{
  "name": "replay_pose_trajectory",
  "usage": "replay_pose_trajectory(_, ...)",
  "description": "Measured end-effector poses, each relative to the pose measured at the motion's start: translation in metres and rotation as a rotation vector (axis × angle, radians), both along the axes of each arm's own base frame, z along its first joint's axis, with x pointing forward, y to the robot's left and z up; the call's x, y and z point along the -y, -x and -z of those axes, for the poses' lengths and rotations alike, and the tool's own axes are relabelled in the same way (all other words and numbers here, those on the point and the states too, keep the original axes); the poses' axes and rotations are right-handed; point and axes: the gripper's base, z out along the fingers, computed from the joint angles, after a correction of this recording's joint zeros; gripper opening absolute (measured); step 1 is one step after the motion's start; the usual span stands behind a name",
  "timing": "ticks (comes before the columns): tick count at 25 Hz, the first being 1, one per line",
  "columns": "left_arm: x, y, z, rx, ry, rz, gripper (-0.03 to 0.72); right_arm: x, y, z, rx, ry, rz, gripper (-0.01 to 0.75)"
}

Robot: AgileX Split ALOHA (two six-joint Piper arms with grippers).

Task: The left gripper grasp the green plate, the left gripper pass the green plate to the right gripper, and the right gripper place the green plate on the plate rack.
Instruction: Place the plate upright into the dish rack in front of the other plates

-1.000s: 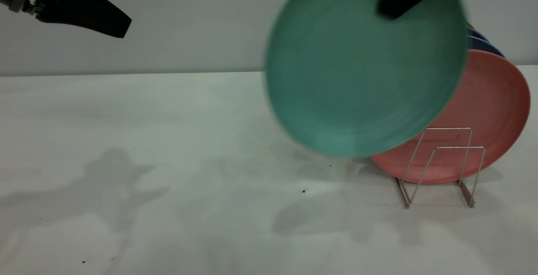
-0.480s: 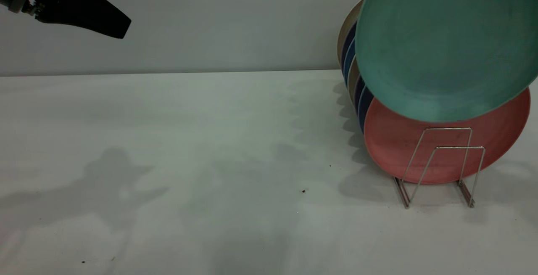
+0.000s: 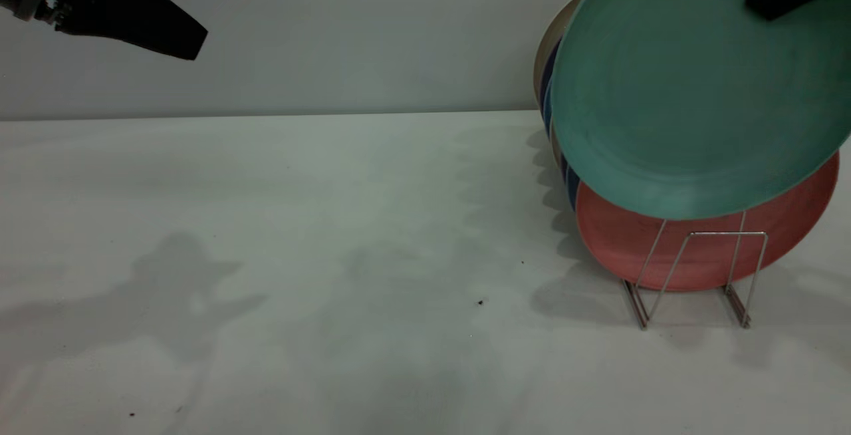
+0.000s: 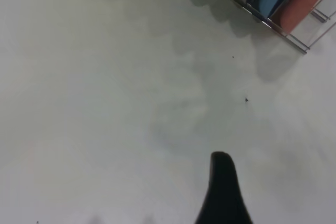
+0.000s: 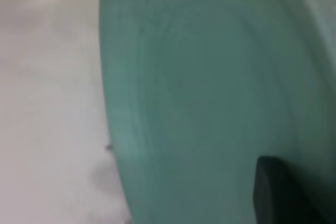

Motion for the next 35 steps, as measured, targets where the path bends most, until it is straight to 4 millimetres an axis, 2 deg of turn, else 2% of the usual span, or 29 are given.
replay_pose_trajectory(4,0.000,0.000,0.000,0.001,-0.002,-0.006,0.571,0.001,0.003,0.012,0.048,0.005,0.010,0.114)
replay_pose_trajectory(9,0.000,-0.001,0.000,-0.001,-0.001,-0.010,0.570,0.003,0.002,0.013,0.062,0.006,0.013,0.114)
replay_pose_trajectory(17,0.000,-0.001,0.000,-0.001,-0.001,-0.011,0.570,0.022,0.002,0.014,0.045,0.012,0.050,0.114)
replay_pose_trajectory(26,0.000,-0.001,0.000,-0.001,-0.001,-0.011,0.570,0.022,0.003,0.017,0.029,0.009,0.044,0.114)
replay_pose_trajectory(31,0.000,-0.001,0.000,-0.001,-0.001,-0.011,0.570,0.023,-0.003,0.032,-0.006,0.012,0.050,0.114)
replay_pose_trajectory(35,0.000,-0.001,0.000,-0.001,-0.001,-0.011,0.570,0.023,-0.004,0.034,-0.014,0.005,0.055,0.114)
